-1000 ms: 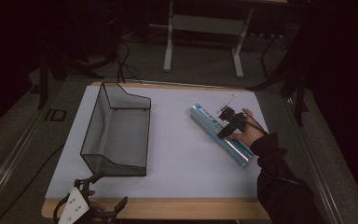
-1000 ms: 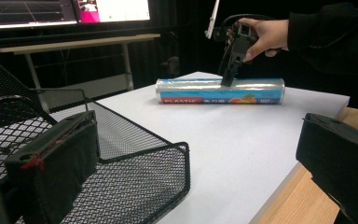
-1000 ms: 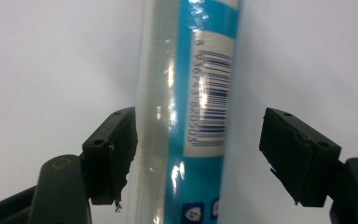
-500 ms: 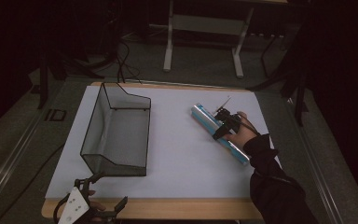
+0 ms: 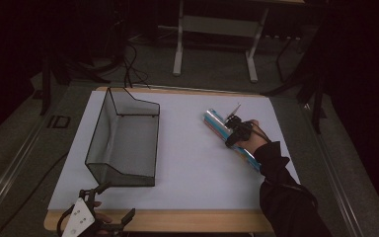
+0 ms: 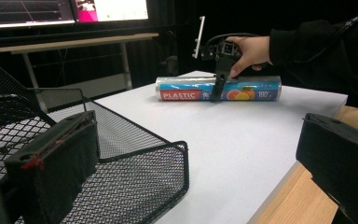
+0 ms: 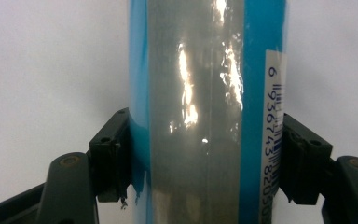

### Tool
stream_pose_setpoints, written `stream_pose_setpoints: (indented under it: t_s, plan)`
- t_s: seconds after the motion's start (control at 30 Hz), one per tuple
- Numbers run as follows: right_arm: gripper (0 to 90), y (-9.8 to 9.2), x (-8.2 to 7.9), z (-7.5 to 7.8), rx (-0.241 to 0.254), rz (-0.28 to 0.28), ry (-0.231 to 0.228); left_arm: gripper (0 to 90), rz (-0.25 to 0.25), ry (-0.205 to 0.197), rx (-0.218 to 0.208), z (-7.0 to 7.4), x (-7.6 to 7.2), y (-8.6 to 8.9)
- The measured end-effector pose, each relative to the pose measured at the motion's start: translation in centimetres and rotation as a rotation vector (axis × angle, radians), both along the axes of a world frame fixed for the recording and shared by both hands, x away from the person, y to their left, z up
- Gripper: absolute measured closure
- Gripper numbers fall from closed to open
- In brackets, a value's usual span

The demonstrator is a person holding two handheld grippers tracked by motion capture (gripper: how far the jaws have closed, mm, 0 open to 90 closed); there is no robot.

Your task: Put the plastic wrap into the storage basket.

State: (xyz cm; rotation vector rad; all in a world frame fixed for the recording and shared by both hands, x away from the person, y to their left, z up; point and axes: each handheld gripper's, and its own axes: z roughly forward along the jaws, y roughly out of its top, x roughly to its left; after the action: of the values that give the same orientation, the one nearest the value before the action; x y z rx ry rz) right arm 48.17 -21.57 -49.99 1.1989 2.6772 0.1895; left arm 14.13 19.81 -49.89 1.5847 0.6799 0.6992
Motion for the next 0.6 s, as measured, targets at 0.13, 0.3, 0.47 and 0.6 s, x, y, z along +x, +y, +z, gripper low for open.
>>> stream_pose_setpoints:
  t_s: [0.13,0.3,0.47,0.6]
  plan:
    - [31.2,0.15,0.63,0.0,-0.016,0.006,0.046,0.1,-0.001,0.003,0.002,-0.04,0.06,-0.07]
    - [31.3,0.23,1.02,-0.09,-0.02,-0.007,0.078,0.1,-0.005,0.005,0.003,-0.06,0.08,-0.15]
    - [31.9,0.31,0.8,-0.07,-0.023,-0.006,0.061,0.1,0.0,0.001,0.005,-0.03,0.03,-0.08]
    - [32.0,-0.64,0.89,0.76,0.069,-0.08,0.109,0.1,0.006,0.005,-0.004,-0.05,0.19,-0.03]
